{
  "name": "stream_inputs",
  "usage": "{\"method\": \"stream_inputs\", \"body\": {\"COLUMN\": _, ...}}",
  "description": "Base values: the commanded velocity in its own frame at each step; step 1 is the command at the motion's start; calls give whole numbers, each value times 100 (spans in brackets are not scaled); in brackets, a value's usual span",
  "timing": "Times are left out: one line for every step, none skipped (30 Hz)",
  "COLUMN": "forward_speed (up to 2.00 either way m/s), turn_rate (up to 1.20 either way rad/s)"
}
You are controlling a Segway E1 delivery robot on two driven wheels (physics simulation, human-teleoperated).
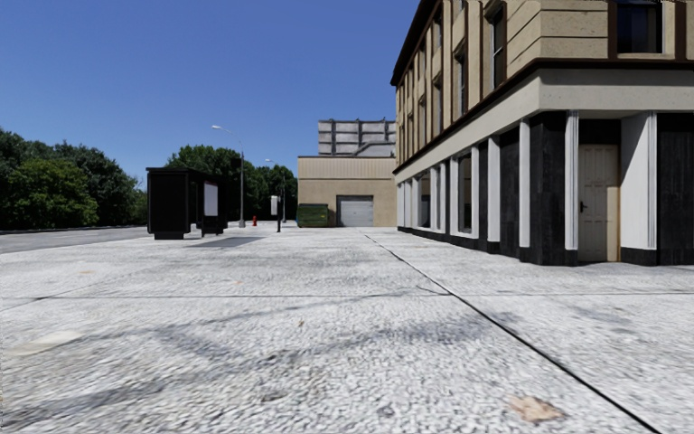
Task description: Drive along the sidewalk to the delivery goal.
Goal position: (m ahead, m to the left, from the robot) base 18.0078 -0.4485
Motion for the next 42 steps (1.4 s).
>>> {"method": "stream_inputs", "body": {"forward_speed": 132, "turn_rate": 0}}
{"method": "stream_inputs", "body": {"forward_speed": 132, "turn_rate": 0}}
{"method": "stream_inputs", "body": {"forward_speed": 132, "turn_rate": 0}}
{"method": "stream_inputs", "body": {"forward_speed": 132, "turn_rate": 0}}
{"method": "stream_inputs", "body": {"forward_speed": 132, "turn_rate": 0}}
{"method": "stream_inputs", "body": {"forward_speed": 132, "turn_rate": 0}}
{"method": "stream_inputs", "body": {"forward_speed": 132, "turn_rate": 0}}
{"method": "stream_inputs", "body": {"forward_speed": 132, "turn_rate": 0}}
{"method": "stream_inputs", "body": {"forward_speed": 132, "turn_rate": 0}}
{"method": "stream_inputs", "body": {"forward_speed": 133, "turn_rate": 0}}
{"method": "stream_inputs", "body": {"forward_speed": 138, "turn_rate": 0}}
{"method": "stream_inputs", "body": {"forward_speed": 144, "turn_rate": 0}}
{"method": "stream_inputs", "body": {"forward_speed": 168, "turn_rate": 0}}
{"method": "stream_inputs", "body": {"forward_speed": 179, "turn_rate": 0}}
{"method": "stream_inputs", "body": {"forward_speed": 182, "turn_rate": 0}}
{"method": "stream_inputs", "body": {"forward_speed": 180, "turn_rate": 0}}
{"method": "stream_inputs", "body": {"forward_speed": 178, "turn_rate": 0}}
{"method": "stream_inputs", "body": {"forward_speed": 177, "turn_rate": 0}}
{"method": "stream_inputs", "body": {"forward_speed": 174, "turn_rate": 0}}
{"method": "stream_inputs", "body": {"forward_speed": 170, "turn_rate": 0}}
{"method": "stream_inputs", "body": {"forward_speed": 167, "turn_rate": 0}}
{"method": "stream_inputs", "body": {"forward_speed": 167, "turn_rate": 0}}
{"method": "stream_inputs", "body": {"forward_speed": 165, "turn_rate": 0}}
{"method": "stream_inputs", "body": {"forward_speed": 165, "turn_rate": 0}}
{"method": "stream_inputs", "body": {"forward_speed": 165, "turn_rate": 0}}
{"method": "stream_inputs", "body": {"forward_speed": 164, "turn_rate": 0}}
{"method": "stream_inputs", "body": {"forward_speed": 163, "turn_rate": 0}}
{"method": "stream_inputs", "body": {"forward_speed": 162, "turn_rate": 0}}
{"method": "stream_inputs", "body": {"forward_speed": 162, "turn_rate": 0}}
{"method": "stream_inputs", "body": {"forward_speed": 162, "turn_rate": 0}}
{"method": "stream_inputs", "body": {"forward_speed": 162, "turn_rate": 0}}
{"method": "stream_inputs", "body": {"forward_speed": 161, "turn_rate": 0}}
{"method": "stream_inputs", "body": {"forward_speed": 161, "turn_rate": 0}}
{"method": "stream_inputs", "body": {"forward_speed": 161, "turn_rate": 0}}
{"method": "stream_inputs", "body": {"forward_speed": 161, "turn_rate": 0}}
{"method": "stream_inputs", "body": {"forward_speed": 159, "turn_rate": 0}}
{"method": "stream_inputs", "body": {"forward_speed": 159, "turn_rate": 0}}
{"method": "stream_inputs", "body": {"forward_speed": 158, "turn_rate": 0}}
{"method": "stream_inputs", "body": {"forward_speed": 156, "turn_rate": 0}}
{"method": "stream_inputs", "body": {"forward_speed": 152, "turn_rate": 0}}
{"method": "stream_inputs", "body": {"forward_speed": 149, "turn_rate": 0}}
{"method": "stream_inputs", "body": {"forward_speed": 148, "turn_rate": 0}}
